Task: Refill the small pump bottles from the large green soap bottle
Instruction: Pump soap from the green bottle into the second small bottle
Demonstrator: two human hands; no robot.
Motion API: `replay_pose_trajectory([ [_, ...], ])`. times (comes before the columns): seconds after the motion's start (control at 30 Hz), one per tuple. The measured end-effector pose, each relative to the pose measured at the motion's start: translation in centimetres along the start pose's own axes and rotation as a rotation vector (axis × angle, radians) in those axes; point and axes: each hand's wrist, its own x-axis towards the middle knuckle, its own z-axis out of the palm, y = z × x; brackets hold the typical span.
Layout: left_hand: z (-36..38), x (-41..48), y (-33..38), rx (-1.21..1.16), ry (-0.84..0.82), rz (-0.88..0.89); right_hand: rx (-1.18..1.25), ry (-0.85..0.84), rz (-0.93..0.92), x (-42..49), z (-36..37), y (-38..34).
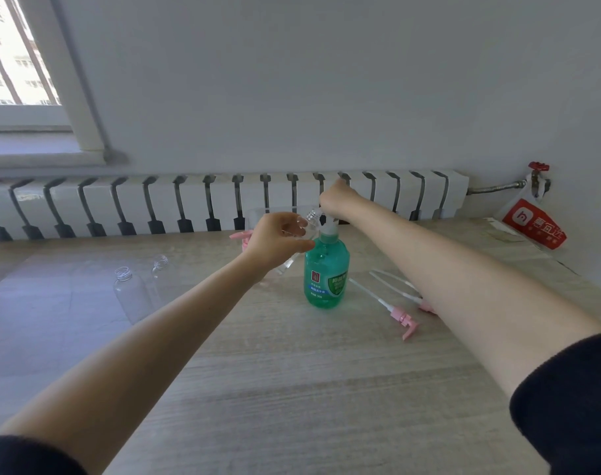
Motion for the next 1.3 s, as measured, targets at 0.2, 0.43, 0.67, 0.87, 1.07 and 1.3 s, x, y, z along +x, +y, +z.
replay_pose_trajectory([
  [0.2,-0.1,0.0,0.1,0.006,0.007,0.004,0.030,0.020,0.035,-0.4,0.1,-0.5],
  [0.43,0.0,0.0,0.0,0.006,0.007,-0.003,-0.002,0.018,0.059,-0.2,0.5,0.5],
  [0.67,0.3,-0.2,-0.5,-0.004,0.009,-0.013,0.004,0.015,0.022,-0.1,1.1,0.9],
  [0.87,0.4,-0.1,-0.8,0.003,0.004,-0.004,0.011,0.002,0.023,-0.2,1.2,1.0],
  [1.07,0.4,-0.1,-0.8,0.008,0.002,-0.002,-0.008,0.005,0.046,-0.1,1.1,0.8],
  [1.3,0.3,-0.1,-0.4,-0.015,0.003,-0.009,-0.013,-0.009,0.019,-0.5,0.6,0.5],
])
